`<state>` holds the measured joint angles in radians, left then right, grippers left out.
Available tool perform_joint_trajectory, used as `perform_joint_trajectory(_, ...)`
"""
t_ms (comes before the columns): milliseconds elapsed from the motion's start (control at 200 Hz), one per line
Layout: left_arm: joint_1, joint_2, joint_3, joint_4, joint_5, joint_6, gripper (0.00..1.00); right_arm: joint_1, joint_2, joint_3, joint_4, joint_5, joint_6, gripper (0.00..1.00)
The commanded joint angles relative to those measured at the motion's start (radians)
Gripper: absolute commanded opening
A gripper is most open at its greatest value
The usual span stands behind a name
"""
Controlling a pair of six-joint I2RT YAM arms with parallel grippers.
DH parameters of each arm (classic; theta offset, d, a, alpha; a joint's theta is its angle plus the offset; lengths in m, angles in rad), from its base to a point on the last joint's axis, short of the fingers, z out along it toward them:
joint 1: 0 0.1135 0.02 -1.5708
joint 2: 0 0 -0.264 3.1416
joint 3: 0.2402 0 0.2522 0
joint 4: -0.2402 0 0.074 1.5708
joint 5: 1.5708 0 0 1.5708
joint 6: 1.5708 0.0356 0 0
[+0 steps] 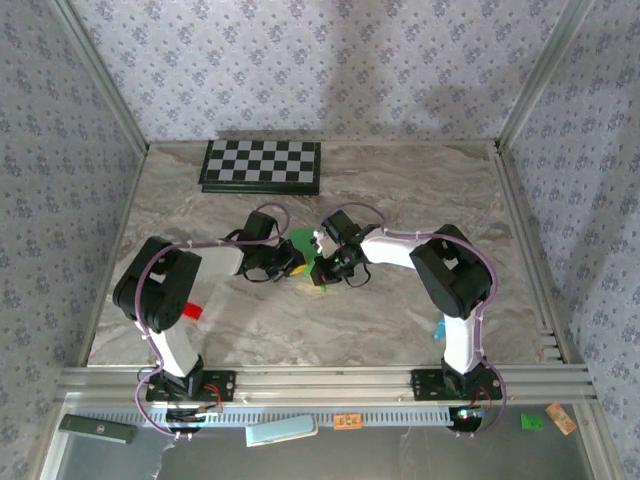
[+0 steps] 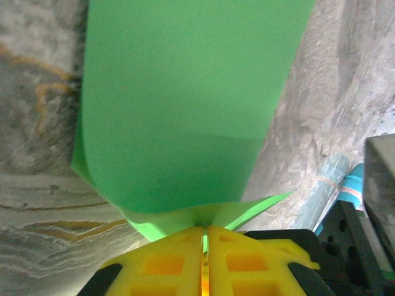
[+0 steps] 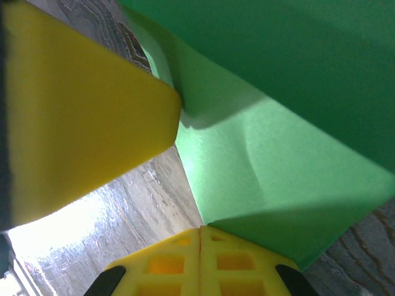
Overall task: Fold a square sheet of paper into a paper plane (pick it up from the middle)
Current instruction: Third fold the triangle at the center of the table.
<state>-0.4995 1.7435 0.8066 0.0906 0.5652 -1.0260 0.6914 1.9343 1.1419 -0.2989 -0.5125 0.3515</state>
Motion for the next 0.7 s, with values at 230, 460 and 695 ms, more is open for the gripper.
perform_joint_trajectory(230,-0.008,0.070,0.052,-0.079,-0.035,0.081,0.08,-0.013,0.030,0.006,-0.070,0.049,0.006,0.06)
perform_joint_trajectory(460,-0.006,0.102,0.075,-0.189,-0.098,0.087,0.06,-0.017,-0.003,-0.021,-0.078,0.018,-0.005,0.06)
perform_joint_trajectory(695,-0.003,0.127,0.092,-0.236,-0.117,0.093,0.05,-0.022,-0.067,-0.127,-0.080,0.003,-0.014,0.07)
